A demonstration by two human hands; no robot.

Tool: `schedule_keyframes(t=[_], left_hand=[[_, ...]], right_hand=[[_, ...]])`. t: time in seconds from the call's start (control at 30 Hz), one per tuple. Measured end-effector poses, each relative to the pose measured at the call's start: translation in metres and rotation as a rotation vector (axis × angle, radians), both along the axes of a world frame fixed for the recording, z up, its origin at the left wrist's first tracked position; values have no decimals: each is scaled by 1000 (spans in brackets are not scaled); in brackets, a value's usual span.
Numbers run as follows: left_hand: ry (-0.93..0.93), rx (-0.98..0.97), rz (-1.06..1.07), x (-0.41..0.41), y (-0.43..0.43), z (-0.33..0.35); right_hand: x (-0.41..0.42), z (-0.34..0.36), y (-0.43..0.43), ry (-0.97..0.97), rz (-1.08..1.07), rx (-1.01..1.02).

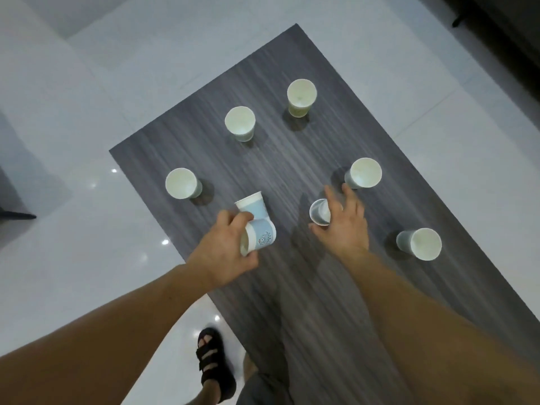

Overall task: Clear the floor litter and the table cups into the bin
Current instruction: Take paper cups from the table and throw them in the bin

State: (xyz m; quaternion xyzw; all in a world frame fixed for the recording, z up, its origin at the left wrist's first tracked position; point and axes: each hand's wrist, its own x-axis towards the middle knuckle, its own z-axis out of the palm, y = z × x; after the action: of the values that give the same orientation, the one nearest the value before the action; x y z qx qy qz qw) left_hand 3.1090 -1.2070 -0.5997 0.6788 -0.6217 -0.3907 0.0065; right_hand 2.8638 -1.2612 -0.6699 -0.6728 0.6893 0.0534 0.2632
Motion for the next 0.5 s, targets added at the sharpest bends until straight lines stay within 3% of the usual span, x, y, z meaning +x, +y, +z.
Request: schedule_keyframes(t=[0.07,0.2,0.33,0.5], left_hand=[[-17,-26,51,14,9,5],[-82,-85,161,44,37,21],[-129,-112,277,72,85,46],[-153,-144,430,111,171,85]], right_hand=[[8,-10,-3,15,58,115],[44,-2,9,-9,55,62],[91,34,47,-138,116,-20],[153,93,106,-301,331,24]])
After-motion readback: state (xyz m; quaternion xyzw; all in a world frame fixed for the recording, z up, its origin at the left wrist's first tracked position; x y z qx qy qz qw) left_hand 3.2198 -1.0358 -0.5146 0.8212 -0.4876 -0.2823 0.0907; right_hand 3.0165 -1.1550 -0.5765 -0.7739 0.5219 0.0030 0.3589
